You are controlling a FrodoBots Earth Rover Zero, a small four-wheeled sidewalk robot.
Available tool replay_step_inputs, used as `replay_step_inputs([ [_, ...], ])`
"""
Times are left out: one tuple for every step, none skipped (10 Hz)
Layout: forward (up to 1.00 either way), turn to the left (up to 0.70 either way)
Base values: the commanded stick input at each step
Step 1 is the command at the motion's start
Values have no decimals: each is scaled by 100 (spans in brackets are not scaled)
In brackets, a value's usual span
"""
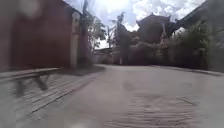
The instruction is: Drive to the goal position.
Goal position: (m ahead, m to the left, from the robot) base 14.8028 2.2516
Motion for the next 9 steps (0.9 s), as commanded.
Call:
replay_step_inputs([
  [100,0],
  [100,0],
  [100,0],
  [100,0],
  [100,0],
  [100,0],
  [97,0],
  [84,0],
  [55,0],
])
